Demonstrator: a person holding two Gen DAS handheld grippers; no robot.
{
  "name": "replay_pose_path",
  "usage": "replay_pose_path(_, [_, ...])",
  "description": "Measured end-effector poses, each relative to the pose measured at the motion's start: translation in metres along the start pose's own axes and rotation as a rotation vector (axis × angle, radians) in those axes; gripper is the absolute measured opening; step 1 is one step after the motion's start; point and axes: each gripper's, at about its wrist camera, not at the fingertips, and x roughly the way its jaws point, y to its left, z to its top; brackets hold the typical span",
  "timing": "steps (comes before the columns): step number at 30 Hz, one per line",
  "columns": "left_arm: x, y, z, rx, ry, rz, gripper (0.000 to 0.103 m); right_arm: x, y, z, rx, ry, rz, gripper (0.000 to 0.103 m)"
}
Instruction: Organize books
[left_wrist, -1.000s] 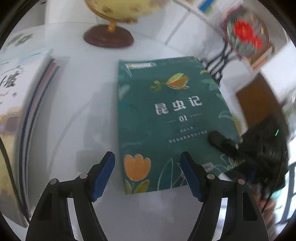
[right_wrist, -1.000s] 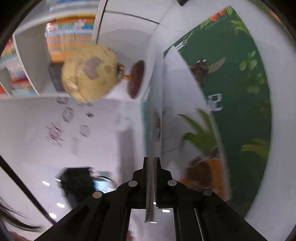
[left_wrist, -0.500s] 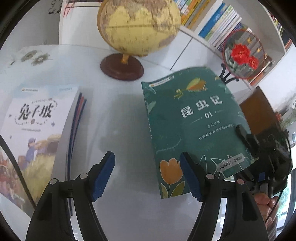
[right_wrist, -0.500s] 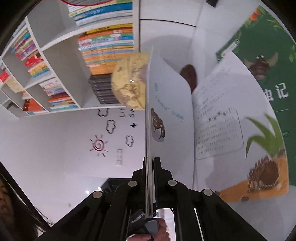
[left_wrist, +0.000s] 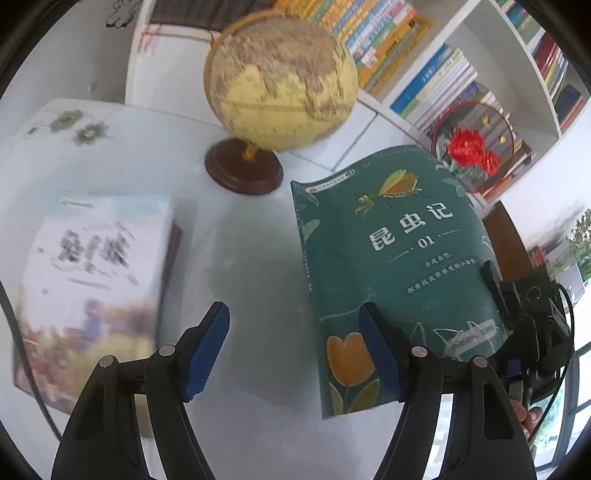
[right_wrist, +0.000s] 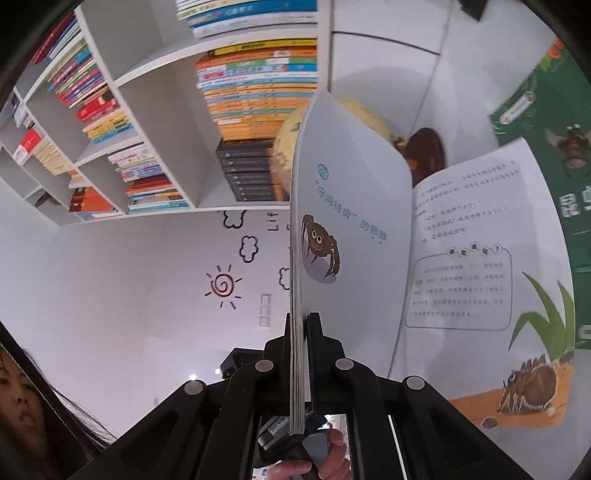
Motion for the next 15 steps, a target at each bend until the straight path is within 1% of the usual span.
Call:
replay_pose_path(2, [-0.013,0.007,0.006,-0.035,-0.027,0.003,0.070,0.009,0.012,-0.001,-0.018,0.014,0.018,0.004])
replay_pose_path(4, [-0.026,0.013,0.012,-0.079,-0.048,-0.024,0.070,0.018,0.021,-0.003,-0.032,0.025,0.033,0.005])
replay_pose_path(6, [-0.037,0.017,0.016,-0.085,-0.064,-0.035,0.070,0.027,0.031,-0.005,-0.039,0.035,0.060,0.005])
replay_pose_path(10, [-0.065,0.032,0.026,-0.091,-0.100,-0.023,0.070,0.051,0.055,-0.012,-0.085,0.068,0.071,0.006])
replay_pose_path(15, [-0.098,0.064,0.035,-0.093,-0.132,0.026,0.070,0.088,0.068,-0.026,-0.098,0.119,0.096,0.006])
